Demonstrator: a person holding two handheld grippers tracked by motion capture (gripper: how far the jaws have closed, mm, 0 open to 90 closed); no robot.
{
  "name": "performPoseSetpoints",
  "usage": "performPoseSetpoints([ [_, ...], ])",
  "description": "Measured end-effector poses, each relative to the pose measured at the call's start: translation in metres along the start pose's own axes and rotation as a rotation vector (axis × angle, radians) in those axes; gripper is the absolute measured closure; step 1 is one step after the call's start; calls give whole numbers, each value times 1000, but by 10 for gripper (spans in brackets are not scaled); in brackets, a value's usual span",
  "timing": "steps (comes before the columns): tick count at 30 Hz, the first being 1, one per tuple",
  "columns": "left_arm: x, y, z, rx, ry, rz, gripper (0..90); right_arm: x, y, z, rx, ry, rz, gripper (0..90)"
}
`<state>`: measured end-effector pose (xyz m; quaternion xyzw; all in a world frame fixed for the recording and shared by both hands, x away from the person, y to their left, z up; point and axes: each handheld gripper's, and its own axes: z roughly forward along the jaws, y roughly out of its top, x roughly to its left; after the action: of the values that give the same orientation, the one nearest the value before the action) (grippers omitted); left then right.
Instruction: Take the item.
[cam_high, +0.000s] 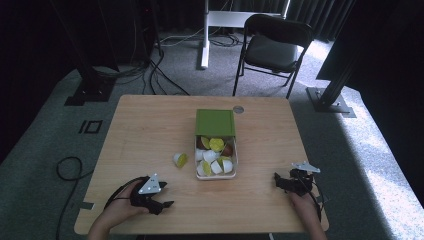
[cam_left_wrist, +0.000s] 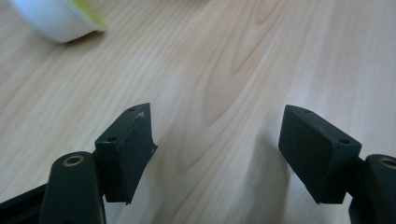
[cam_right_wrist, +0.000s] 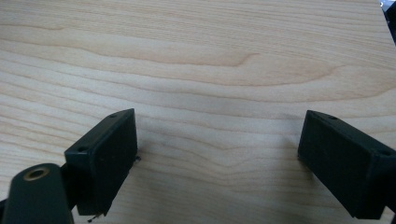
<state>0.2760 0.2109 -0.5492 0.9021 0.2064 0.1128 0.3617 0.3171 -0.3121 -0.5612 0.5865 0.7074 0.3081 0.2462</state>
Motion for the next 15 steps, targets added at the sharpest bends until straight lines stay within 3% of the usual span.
performPoseSetpoints([
  [4, 5, -10, -7, 4, 32, -24, 262, 0, 0, 0, 0, 0, 0, 114],
  [9, 17, -20, -16, 1, 99, -110, 261, 0, 0, 0, 0, 0, 0, 114],
  [11, 20, -24, -18, 7, 102, -151, 261, 0, 0, 0, 0, 0, 0, 114],
  [15, 25, -30, -21, -10, 131, -187, 262, 0, 0, 0, 0, 0, 0, 114],
])
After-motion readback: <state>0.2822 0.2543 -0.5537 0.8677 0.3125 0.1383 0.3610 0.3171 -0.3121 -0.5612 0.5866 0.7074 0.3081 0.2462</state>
